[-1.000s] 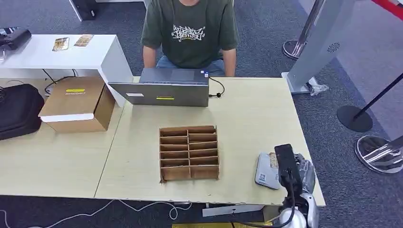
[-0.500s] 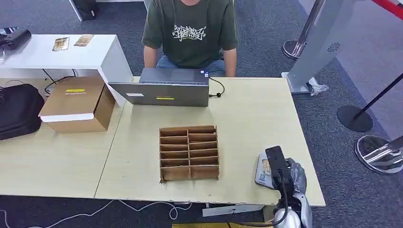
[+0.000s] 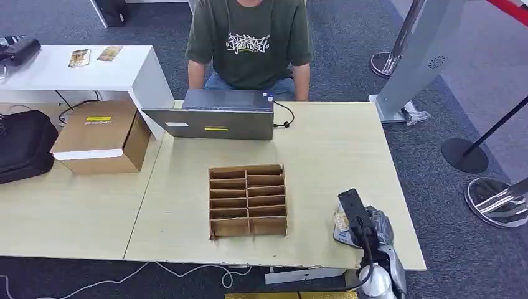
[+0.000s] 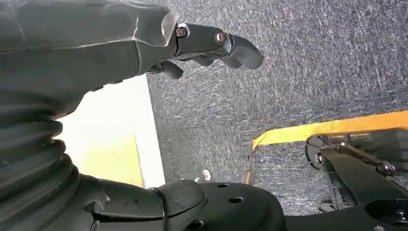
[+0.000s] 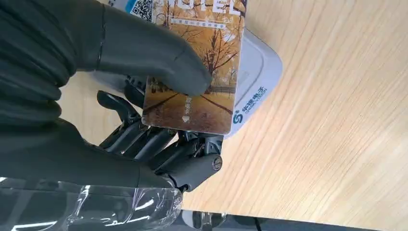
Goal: Pass the card to the sensor for recognition and then transmit it.
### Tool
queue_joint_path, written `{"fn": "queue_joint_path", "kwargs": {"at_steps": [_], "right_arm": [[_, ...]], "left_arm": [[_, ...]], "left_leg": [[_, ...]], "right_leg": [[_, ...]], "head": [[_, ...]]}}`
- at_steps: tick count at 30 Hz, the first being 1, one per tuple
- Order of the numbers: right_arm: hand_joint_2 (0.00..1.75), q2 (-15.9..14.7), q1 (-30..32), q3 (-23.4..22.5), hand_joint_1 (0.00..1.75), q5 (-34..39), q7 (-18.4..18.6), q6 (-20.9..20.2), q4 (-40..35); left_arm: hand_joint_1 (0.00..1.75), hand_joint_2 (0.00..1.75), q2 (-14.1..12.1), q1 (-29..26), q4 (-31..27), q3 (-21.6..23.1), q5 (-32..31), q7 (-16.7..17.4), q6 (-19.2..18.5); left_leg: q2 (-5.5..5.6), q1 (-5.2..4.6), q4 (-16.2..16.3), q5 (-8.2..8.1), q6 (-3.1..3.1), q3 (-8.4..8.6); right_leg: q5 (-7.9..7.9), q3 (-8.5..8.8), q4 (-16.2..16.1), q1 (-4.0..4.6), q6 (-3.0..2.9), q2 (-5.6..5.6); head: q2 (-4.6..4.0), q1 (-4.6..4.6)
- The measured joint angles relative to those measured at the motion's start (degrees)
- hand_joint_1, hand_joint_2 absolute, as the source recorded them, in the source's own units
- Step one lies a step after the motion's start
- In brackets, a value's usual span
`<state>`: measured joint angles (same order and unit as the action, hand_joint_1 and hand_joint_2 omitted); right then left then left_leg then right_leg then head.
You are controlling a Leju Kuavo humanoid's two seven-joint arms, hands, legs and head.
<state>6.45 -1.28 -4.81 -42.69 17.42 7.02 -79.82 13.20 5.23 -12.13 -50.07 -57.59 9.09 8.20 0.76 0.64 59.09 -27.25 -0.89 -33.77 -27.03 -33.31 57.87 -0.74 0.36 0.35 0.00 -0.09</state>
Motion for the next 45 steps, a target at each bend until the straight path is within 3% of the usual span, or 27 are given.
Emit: {"fn": "queue_joint_path", "kwargs": {"at_steps": [18, 23, 34, 45], "right_arm": [[1.75, -1.27, -0.69, 3.08, 1.75, -0.15, -0.74, -2.36, 0.72], [1.75, -1.27, -0.11, 3.69, 1.75, 0.02, -1.68, -2.18, -0.44], [1.75, -1.27, 0.69, 4.76, 1.75, 1.18, -12.08, 6.38, -7.08], [1.75, -1.27, 2.52, 5.81, 1.75, -4.13, -15.76, 14.03, -12.33]], "left_arm": [[0.0, 1.75, -0.22, -0.6, 0.0, -0.37, 0.44, -0.7, 0.28], [0.0, 1.75, 0.07, -0.93, 0.0, -0.37, 0.44, -2.65, 0.92], [0.0, 1.75, 0.61, -1.11, 0.0, -0.37, 0.2, -4.5, 1.77], [0.0, 1.75, 0.7, -1.09, 0.0, -0.37, -0.88, -4.92, 1.81]], "left_leg": [[-0.05, 0.0, 0.0, 0.0, 0.0, 0.04], [-0.01, 0.0, 0.0, 0.0, 0.0, 0.02], [-0.02, 0.0, 0.0, 0.0, 0.0, 0.0], [-0.02, -0.01, 0.0, 0.0, 0.0, 0.0]], "right_leg": [[0.01, 0.02, 0.0, 0.0, 0.0, 0.03], [0.01, 0.01, 0.0, 0.0, 0.0, -0.01], [0.01, 0.0, 0.0, 0.0, 0.0, 0.0], [0.01, 0.0, 0.0, 0.0, 0.01, 0.0]], "head": [[-0.02, 0.0], [-0.02, -0.02], [-0.02, 0.0], [0.0, 0.0]]}}
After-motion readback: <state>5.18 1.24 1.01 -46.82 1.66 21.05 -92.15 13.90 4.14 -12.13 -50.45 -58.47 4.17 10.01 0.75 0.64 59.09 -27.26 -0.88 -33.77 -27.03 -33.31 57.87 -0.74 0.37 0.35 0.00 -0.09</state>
